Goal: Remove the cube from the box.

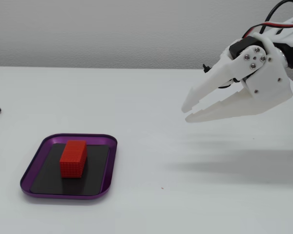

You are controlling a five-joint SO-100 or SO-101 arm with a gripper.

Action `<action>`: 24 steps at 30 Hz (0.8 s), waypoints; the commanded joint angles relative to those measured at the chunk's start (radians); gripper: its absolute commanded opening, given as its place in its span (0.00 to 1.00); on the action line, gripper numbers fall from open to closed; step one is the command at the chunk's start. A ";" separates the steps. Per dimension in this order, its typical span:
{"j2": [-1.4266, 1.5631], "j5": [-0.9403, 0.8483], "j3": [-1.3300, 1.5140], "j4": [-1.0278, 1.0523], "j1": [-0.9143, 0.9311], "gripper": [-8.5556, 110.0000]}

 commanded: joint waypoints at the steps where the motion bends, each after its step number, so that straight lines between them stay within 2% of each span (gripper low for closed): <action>1: 0.034 0.195 -0.006 -0.124 0.014 0.07; 10: 0.034 0.192 -0.034 -0.126 0.015 0.07; 13: 0.021 0.092 -0.086 -0.144 0.023 0.07; 18: 0.012 -0.057 -0.261 -0.218 0.146 0.07; 21: -0.074 -0.061 -0.405 -0.213 0.137 0.07; 24: -0.296 -0.061 -0.543 -0.212 0.127 0.07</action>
